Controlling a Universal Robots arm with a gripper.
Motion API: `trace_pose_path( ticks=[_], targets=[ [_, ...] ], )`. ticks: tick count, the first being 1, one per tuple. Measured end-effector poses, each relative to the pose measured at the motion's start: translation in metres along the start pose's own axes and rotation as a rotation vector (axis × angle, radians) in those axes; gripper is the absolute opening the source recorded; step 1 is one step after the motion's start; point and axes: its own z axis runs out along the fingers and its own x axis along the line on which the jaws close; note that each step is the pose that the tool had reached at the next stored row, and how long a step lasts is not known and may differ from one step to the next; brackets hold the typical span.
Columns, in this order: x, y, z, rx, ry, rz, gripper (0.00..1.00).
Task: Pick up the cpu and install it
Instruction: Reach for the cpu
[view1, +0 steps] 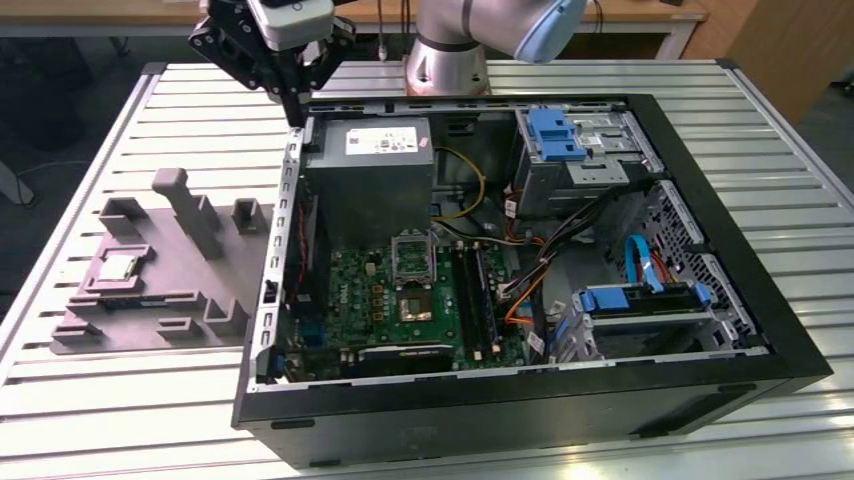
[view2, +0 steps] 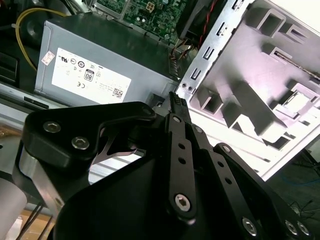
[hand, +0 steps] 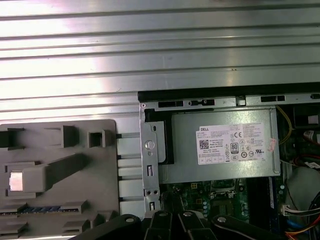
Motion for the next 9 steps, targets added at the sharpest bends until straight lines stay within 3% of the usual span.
trace_pose_path(
  ticks=[9],
  targets=[
    [0.0076, -0.0006, -0.0001, 0.0, 0.0, 0.0, 0.11]
  ],
)
